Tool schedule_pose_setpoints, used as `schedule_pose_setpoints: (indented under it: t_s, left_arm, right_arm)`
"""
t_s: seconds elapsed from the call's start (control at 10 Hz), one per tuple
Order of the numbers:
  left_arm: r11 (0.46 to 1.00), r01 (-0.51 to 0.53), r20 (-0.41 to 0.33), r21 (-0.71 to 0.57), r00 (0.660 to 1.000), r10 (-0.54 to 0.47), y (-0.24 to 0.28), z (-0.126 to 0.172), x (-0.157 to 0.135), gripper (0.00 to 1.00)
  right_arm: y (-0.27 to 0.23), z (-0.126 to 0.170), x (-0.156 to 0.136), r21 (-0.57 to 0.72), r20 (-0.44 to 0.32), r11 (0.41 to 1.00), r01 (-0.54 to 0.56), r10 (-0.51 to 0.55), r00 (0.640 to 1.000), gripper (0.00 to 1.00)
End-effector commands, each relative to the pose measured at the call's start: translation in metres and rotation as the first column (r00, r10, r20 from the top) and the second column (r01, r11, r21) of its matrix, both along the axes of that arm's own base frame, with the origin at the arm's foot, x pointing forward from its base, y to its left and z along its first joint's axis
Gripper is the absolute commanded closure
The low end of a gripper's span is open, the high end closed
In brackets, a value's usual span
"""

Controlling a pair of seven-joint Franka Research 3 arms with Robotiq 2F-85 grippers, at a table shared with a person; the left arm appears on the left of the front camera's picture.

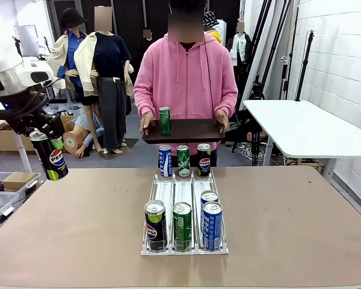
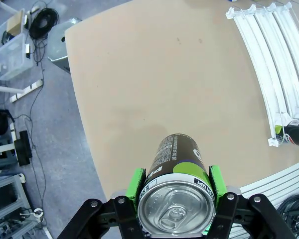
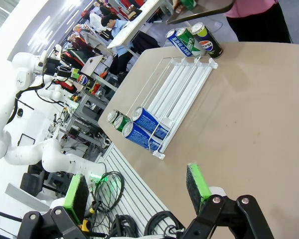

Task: Retrieve and hand over the desired beverage to the person.
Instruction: Place the picked can on the Handle tray extended by the person.

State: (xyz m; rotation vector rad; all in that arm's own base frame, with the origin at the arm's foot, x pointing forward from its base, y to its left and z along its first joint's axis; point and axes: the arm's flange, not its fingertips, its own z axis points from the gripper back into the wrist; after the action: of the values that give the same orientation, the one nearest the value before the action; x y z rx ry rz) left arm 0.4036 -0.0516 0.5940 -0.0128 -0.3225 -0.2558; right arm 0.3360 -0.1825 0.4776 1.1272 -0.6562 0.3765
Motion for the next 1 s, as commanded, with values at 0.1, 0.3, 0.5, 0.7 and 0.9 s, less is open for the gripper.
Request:
schedule_pose_setpoints:
  t_s: [0.1, 0.3, 0.5, 0.7, 0.9]
  left_arm:
    - [1.0, 0.0, 0.012, 0.007, 1.0, 0.0, 0.0023, 0.0043, 0.0, 0.88]
    - [1.0, 0.0, 0.012, 0.007, 1.0, 0.0, 0.0023, 0.0043, 0.0, 0.88]
    - [1.0, 0.0, 0.012, 0.007, 1.0, 0.0, 0.0023, 0.0043, 0.0, 0.88]
    - [1.0, 0.0, 0.012, 0.007, 1.0, 0.0, 0.0023, 0.0043, 0.0, 0.88]
    - [1.0, 0.0, 0.012, 0.007, 1.0, 0.0, 0.0023, 0.0043, 0.0, 0.88]
  right_arm:
    - [-0.0005, 0.0001, 0.0002, 0.011, 0.013, 1.0, -0.004, 0.003, 1.0, 0.0]
    - [-0.0005, 0.0001, 0.0002, 0.011, 0.013, 1.0, -0.004, 0.003, 1.0, 0.0]
    - [-0.0005, 0.0001, 0.0002, 0.011, 0.013, 1.0, -0.004, 0.003, 1.0, 0.0]
    - [-0.0005, 0.0001, 0.0002, 0.011, 0.013, 1.0, -0.004, 0.003, 1.0, 0.0]
    - [-0.0005, 0.0001, 0.0002, 0.011, 0.013, 1.0, -0.004, 0.003, 1.0, 0.0]
